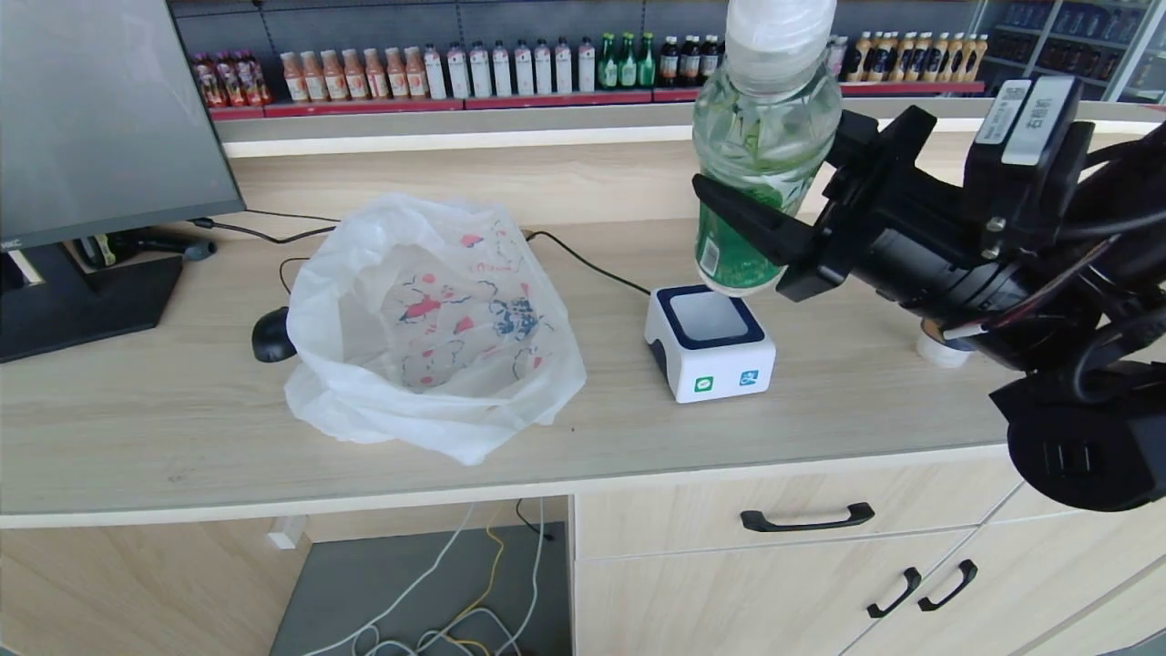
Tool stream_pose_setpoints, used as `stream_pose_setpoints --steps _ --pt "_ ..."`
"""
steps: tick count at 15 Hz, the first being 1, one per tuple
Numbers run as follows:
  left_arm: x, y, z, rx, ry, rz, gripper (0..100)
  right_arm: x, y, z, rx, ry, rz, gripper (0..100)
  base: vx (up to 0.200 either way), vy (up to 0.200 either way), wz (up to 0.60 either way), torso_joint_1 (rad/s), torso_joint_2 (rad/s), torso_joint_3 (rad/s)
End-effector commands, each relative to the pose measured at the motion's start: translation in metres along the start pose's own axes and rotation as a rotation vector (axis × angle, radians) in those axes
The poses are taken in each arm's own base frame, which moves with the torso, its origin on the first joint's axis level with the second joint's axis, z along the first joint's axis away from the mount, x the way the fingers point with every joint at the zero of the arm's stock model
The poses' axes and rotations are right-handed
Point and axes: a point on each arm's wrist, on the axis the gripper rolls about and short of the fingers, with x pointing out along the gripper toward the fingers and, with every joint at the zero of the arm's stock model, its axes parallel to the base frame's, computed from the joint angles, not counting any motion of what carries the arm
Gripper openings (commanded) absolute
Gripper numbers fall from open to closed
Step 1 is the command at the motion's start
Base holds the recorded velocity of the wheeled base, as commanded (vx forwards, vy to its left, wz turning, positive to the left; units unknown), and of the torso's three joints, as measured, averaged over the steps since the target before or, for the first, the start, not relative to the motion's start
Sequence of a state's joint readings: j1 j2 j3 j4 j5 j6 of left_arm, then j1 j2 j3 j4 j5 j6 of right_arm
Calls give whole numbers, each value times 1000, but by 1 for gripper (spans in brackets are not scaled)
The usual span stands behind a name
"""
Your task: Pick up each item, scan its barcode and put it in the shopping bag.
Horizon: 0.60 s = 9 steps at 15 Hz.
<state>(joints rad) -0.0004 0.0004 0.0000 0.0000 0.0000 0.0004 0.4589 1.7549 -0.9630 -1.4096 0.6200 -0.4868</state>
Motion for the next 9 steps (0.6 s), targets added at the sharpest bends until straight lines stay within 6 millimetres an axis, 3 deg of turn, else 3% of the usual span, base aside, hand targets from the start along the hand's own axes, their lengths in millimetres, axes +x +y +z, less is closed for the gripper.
stream_pose_setpoints --steps 1,4,9 --pt "0 0 0 0 0 0 100 -6 5 -5 66 40 -87 0 0 0 0 0 0 0" --pt "0 0 0 3 0 -1 100 -18 13 -12 181 121 -320 0 0 0 0 0 0 0" --pt "0 0 0 1 0 0 100 -21 12 -17 255 180 -472 0 0 0 0 0 0 0"
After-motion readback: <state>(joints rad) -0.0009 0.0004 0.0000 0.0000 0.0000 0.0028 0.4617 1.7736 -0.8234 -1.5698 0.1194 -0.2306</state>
